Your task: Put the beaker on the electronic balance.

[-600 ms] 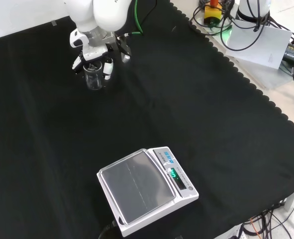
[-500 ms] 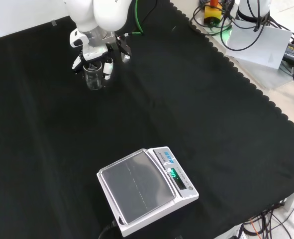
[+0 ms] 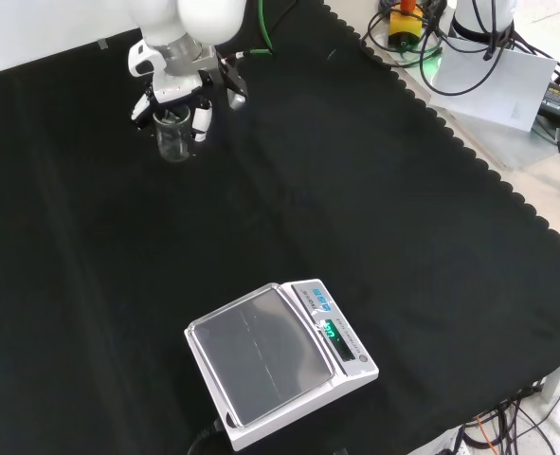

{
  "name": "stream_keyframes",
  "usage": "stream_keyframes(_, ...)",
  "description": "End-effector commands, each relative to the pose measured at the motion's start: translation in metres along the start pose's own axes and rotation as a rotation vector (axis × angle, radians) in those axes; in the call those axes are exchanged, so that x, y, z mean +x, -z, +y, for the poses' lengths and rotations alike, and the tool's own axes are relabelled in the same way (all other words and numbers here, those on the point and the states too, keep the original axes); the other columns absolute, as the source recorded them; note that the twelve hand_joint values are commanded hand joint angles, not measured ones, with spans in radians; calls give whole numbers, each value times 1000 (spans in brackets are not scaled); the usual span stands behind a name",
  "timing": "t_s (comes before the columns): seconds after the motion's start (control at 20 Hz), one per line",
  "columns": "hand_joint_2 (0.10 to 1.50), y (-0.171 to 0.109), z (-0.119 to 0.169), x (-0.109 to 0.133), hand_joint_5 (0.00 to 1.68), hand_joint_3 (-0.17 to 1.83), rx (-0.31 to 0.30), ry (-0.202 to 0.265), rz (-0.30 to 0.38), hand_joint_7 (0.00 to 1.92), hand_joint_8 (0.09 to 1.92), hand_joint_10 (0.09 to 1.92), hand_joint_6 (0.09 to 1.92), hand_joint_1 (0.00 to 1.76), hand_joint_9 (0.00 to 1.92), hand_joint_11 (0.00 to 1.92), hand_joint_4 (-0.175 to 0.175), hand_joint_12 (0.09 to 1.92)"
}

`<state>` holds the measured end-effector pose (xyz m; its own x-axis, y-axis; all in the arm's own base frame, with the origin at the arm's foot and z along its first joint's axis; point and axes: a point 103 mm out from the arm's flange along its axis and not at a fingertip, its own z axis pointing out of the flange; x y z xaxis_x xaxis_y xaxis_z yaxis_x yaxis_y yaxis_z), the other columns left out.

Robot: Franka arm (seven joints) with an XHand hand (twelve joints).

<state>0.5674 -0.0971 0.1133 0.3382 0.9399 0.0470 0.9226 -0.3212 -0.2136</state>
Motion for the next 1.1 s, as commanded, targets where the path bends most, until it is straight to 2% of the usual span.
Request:
stream_keyframes(0.05,902,17,-10,13,739,778,-14,26,-7,753,1647,1396,1556,1145,1035,1243,25,1009)
stream_keyframes(0.35,897,38,-24,55,744,785,-37,82,-5,755,1648,1396,1551,1147,1041,1240,24,1012)
stream_keyframes(0.65,884,55,-48,127,756,800,-50,178,-17,762,1645,1392,1541,1151,1049,1237,24,1019)
stream_keyframes(0.7,884,58,-51,147,757,800,-110,184,100,762,1644,1392,1540,1151,1049,1237,24,1020)
stream_keyframes(0.75,883,59,-56,162,757,801,-114,214,94,763,1644,1392,1540,1151,1050,1237,24,1021)
stream_keyframes(0.85,882,60,-70,184,758,802,-90,263,37,763,1644,1392,1539,1152,1051,1237,24,1022)
stream_keyframes(0.95,880,60,-82,206,759,806,-70,301,-9,765,1643,1392,1539,1152,1056,1238,24,1025)
stream_keyframes(1.1,878,58,-95,243,760,808,-55,350,-40,767,1642,1391,1538,1153,1058,1237,23,1027)
